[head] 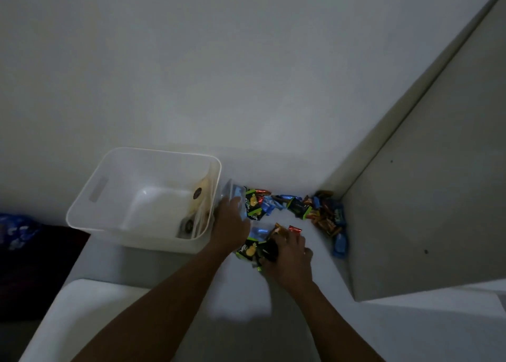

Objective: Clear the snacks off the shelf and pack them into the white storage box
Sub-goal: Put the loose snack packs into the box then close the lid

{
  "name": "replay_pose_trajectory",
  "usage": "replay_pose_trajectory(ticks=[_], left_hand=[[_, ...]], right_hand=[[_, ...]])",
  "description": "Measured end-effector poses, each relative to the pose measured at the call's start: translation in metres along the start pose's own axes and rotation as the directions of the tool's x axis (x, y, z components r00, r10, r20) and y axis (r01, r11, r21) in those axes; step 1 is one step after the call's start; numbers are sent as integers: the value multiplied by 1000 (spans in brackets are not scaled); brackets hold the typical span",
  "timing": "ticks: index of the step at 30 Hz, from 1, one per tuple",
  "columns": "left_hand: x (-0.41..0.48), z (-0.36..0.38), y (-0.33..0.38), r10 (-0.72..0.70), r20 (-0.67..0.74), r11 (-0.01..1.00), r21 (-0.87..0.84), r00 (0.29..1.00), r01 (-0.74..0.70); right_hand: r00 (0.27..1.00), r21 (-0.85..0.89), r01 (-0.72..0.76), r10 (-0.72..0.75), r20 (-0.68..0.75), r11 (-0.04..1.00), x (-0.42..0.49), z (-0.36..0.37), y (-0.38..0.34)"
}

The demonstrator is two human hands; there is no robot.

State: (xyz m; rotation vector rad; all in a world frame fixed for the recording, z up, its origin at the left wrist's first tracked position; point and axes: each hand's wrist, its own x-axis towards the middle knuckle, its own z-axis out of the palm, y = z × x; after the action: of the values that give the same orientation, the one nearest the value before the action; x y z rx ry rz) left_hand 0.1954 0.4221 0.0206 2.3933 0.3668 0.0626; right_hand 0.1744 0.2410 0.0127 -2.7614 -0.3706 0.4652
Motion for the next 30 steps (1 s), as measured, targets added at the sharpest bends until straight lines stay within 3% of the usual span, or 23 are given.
replay_pose_trajectory(ticks=[5, 12, 15, 20, 25, 28, 30], left_hand=[[-1, 15, -17, -147, 12, 972, -185, 989, 147], [6, 27, -13, -359, 10, 933, -25, 933, 360], [9, 35, -16, -338, -6, 938, -79, 941, 336], [1, 44, -21, -256, -34, 964, -86, 966, 252], [-4, 50, -26, -219, -45, 976, 11, 975, 219], [-10, 51, -25, -172, -108, 979, 91, 979, 182], [-9, 55, -33, -101, -127, 988, 105, 987, 115]], right_hand=[[974, -126, 196, -178, 137, 973, 15, 19, 4], [980, -99, 168, -155, 128, 981, 38, 22, 25], [988, -64, 147, -143, 63, 987, 45, 15, 43], [971, 96, 180, -161, -178, 979, 57, 1, 68], [943, 261, 16, 72, -324, 965, 74, -8, 84], [919, 301, -111, 213, -332, 947, 80, -8, 97], [923, 238, -35, 122, -364, 971, 79, -10, 96]])
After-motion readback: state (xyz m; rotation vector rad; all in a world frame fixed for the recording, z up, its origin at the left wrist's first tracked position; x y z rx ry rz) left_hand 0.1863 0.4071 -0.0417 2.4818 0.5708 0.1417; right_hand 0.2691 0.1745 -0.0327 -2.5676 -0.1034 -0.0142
